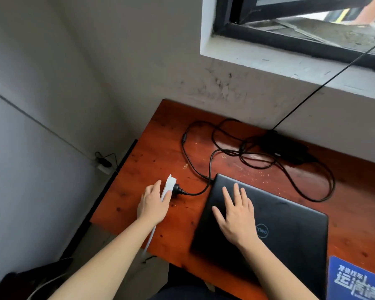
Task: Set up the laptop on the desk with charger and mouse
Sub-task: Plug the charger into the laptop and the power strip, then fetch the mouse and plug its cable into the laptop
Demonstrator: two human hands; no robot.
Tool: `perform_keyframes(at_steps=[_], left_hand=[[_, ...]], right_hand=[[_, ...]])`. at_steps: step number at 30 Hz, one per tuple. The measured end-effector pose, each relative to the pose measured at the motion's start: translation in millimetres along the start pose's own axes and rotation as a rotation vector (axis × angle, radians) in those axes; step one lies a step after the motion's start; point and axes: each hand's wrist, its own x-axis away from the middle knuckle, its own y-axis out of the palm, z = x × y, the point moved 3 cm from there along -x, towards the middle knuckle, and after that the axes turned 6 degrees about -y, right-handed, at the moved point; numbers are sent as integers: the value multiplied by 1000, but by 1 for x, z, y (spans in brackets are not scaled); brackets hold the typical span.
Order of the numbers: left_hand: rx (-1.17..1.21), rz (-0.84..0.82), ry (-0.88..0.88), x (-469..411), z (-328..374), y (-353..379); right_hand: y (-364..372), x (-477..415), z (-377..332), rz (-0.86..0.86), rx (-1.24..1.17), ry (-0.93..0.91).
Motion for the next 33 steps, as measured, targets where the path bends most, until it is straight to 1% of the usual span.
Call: perform_keyframes(at_steps=[5, 9, 12, 14, 17, 18, 19, 21, 23, 27, 29, 30, 31, 33], left_hand=[[68, 196, -56, 52, 3, -13], [16, 382, -104, 119, -12, -33], [-67, 502, -177, 183, -50, -57], [-129, 571, -211, 215, -72, -72], [-174, 716, -373, 278, -125, -100], [-164, 740, -414, 293, -137, -107], [-145, 790, -480, 322, -161, -113], [-147, 844, -519, 350, -183, -122], [-146, 923, -592, 396, -222, -132], [-161, 1067, -743, 501, -318, -139], [-176, 1112, -811, 556, -365, -139], [-170, 1124, -850, 585, -388, -137], [-165, 1155, -928, 630, -422, -133], [-183, 1199, -1005, 679, -455, -131]], right_hand=[[-33, -6, 5, 111, -11, -186], [-42, -10, -20, 146, -21, -388], [-43, 0, -77, 111, -40, -565], [-44, 7, -112, 107, -71, -637], [-46, 42, -186, 97, -103, -847], [-46, 51, -203, 92, -106, -888], [-43, 73, -234, 81, -109, -960], [-40, 93, -264, 76, -112, -1018], [-31, 134, -313, 65, -113, -1142], [1, 242, -419, 2, -100, -1360], [22, 303, -468, -30, -118, -1466], [34, 336, -489, -43, -132, -1520], [51, 389, -523, -77, -135, -1599], [68, 444, -556, -120, -148, -1669]])
